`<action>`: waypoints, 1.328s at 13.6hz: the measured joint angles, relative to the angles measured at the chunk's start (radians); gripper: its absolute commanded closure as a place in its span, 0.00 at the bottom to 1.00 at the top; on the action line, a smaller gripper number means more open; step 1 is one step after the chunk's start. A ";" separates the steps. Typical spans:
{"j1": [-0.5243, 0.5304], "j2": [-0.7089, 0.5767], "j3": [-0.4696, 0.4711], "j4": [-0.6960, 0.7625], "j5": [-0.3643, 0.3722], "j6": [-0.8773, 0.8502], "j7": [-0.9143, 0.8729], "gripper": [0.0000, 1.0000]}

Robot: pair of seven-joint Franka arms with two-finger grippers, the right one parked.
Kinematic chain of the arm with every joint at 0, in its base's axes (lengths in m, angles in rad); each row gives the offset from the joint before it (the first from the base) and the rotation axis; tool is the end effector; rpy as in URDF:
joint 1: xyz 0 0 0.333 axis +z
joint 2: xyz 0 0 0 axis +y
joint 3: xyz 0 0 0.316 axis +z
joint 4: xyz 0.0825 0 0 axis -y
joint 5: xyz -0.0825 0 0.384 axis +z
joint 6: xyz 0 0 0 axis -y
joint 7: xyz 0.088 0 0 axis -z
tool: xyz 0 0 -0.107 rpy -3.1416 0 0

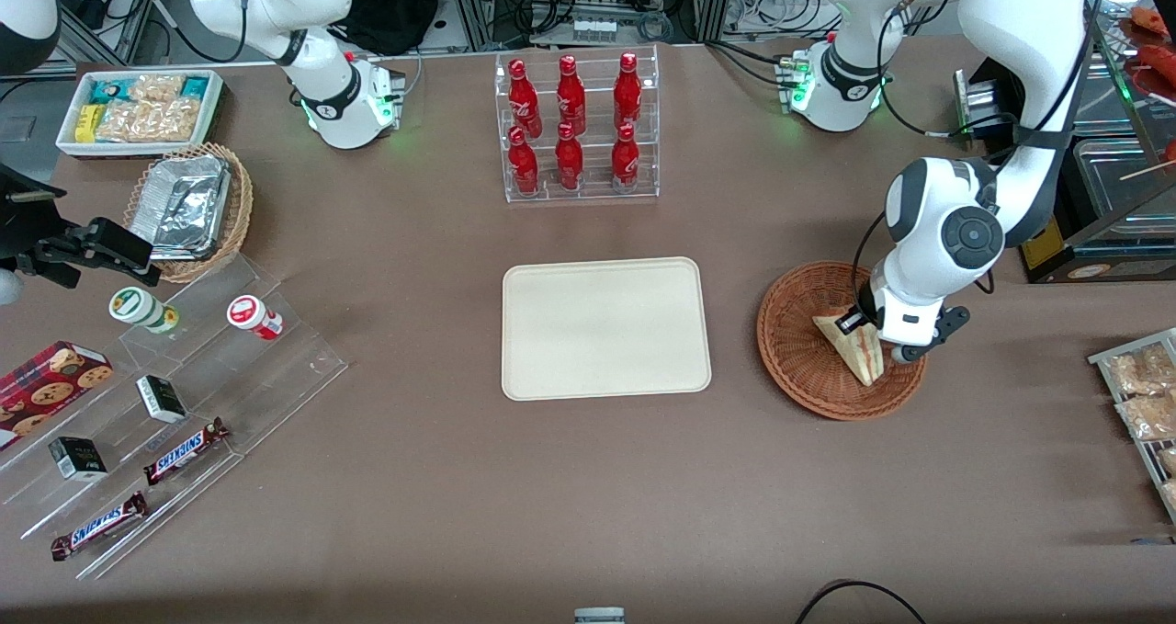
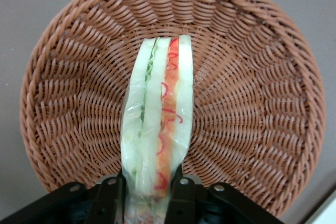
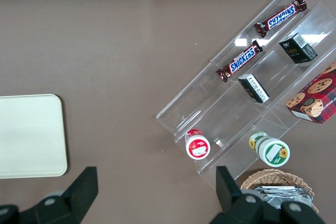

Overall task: Place sandwich from basket to tray
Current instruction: 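Lift the sandwich and carry it over the cream tray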

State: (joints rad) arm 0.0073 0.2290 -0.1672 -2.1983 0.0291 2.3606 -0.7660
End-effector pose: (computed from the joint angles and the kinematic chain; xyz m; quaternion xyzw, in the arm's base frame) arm 0.5399 -0.0865 0.2750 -0.9566 -0.2896 0.0323 0.0060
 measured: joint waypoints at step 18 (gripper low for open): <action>-0.424 0.196 -0.089 0.424 0.002 -0.306 -0.110 0.88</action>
State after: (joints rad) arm -0.4163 0.4252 -0.2566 -1.7747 0.0307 2.0550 -0.8755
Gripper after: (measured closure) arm 0.859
